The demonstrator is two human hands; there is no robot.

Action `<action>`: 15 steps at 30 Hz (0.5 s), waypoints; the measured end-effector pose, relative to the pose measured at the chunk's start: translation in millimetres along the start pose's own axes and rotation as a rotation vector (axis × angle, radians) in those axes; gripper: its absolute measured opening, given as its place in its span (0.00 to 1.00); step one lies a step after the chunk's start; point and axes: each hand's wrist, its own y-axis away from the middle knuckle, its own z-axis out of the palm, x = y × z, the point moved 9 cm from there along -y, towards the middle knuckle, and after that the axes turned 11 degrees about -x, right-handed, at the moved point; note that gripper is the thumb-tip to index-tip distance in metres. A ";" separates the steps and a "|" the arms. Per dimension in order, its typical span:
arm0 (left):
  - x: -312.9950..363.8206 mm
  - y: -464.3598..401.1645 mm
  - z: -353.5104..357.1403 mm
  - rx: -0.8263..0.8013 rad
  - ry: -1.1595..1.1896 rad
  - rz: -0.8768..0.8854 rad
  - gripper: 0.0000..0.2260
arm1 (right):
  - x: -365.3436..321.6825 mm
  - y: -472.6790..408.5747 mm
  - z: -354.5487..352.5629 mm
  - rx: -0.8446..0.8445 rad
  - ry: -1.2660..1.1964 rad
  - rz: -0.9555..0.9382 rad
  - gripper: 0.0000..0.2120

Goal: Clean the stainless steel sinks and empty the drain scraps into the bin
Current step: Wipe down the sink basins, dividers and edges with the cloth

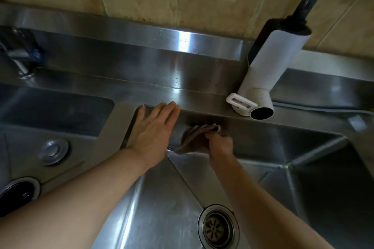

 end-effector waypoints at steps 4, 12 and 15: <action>-3.9 0.5 -7.4 -0.046 0.033 0.027 0.42 | -32.1 21.2 8.4 -0.023 -0.021 -0.016 0.10; -46.4 12.1 -4.7 -0.031 0.050 -0.105 0.38 | 14.5 2.6 16.9 0.060 0.014 0.008 0.06; -44.8 11.7 -0.1 0.001 0.048 -0.082 0.38 | 54.8 -15.2 16.7 0.071 0.234 0.064 0.05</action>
